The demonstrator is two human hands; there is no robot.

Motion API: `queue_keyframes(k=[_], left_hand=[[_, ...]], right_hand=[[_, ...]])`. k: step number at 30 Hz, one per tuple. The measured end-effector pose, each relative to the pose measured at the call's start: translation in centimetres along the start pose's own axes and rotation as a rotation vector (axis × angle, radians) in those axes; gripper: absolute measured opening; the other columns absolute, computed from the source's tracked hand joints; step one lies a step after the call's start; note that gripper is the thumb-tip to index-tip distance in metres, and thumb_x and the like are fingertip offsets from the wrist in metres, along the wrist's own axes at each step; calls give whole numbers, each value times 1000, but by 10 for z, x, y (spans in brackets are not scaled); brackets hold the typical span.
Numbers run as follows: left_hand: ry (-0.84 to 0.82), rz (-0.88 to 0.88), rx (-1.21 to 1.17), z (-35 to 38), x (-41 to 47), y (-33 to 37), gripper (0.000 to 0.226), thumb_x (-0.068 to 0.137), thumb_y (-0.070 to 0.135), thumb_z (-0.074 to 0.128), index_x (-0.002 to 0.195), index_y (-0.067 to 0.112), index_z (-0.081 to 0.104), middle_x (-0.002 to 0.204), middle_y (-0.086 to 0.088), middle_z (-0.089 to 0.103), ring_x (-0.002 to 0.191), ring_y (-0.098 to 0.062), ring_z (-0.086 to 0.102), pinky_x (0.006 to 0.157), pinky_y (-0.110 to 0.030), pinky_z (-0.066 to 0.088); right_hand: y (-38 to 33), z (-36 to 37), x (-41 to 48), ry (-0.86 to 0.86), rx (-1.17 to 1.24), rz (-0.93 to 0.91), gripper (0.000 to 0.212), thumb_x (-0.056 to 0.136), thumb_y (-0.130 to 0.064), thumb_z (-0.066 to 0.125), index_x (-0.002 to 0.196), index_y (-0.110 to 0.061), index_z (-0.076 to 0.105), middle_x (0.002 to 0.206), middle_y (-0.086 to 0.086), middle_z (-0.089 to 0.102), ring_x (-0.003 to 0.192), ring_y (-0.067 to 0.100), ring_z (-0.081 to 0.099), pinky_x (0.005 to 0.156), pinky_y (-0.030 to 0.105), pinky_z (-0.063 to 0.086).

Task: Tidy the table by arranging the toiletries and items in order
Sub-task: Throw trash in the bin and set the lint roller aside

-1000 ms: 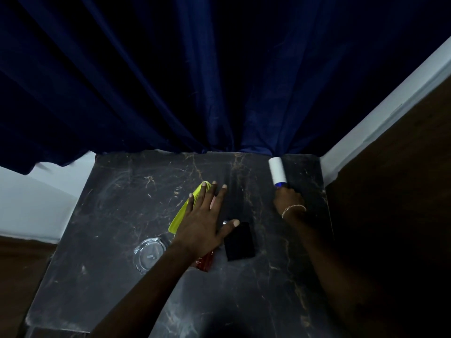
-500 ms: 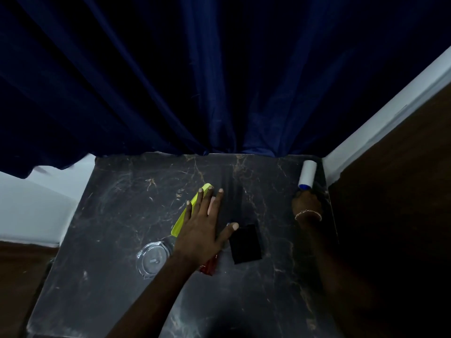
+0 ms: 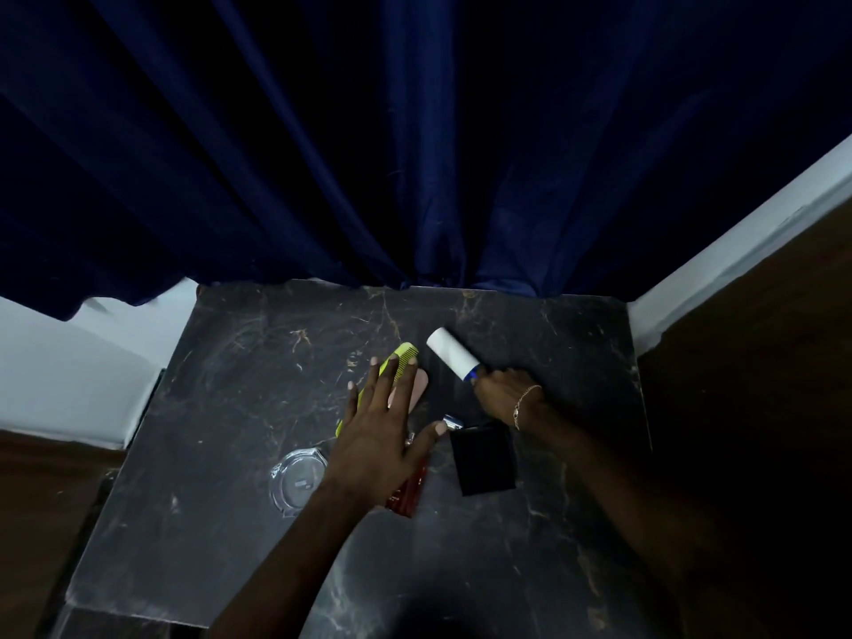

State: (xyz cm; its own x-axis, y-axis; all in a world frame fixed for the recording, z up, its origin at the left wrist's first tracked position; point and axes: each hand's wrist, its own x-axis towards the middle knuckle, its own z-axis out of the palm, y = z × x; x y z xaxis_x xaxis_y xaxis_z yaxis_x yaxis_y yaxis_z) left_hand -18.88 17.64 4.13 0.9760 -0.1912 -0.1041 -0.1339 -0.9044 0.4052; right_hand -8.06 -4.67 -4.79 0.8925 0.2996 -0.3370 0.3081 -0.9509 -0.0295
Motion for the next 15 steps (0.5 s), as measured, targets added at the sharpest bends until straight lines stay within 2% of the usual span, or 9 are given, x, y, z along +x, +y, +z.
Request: queue_keyframes(k=[4,11,15], left_hand=[[-29,-4,23,2,1,1,89,95,81,25,165,32,-2,171,9,-11,160,-19,-14,130,-54,7],[-53,4,60,5,3,0,89,96,81,22,165,30,-3,169,11,-18,159,-17,-18,130,-52,1],[-43,11,64,3,6,2,89,96,82,21,164,31,-5,169,13,-19,159,-15,-19,129,-48,-2]], right_hand=[[1,-1,2,23,73,82,32,100,-27,38,120,-7,53,109,19,72,103,40,69,86,45,52],[41,-6,-6,132,461,596,31,97,-23,46,115,-4,62,114,24,69,107,42,66,91,46,53],[66,-3,-16,151,557,755,37,98,-26,47,121,0,60,118,26,66,111,43,63,94,47,51]])
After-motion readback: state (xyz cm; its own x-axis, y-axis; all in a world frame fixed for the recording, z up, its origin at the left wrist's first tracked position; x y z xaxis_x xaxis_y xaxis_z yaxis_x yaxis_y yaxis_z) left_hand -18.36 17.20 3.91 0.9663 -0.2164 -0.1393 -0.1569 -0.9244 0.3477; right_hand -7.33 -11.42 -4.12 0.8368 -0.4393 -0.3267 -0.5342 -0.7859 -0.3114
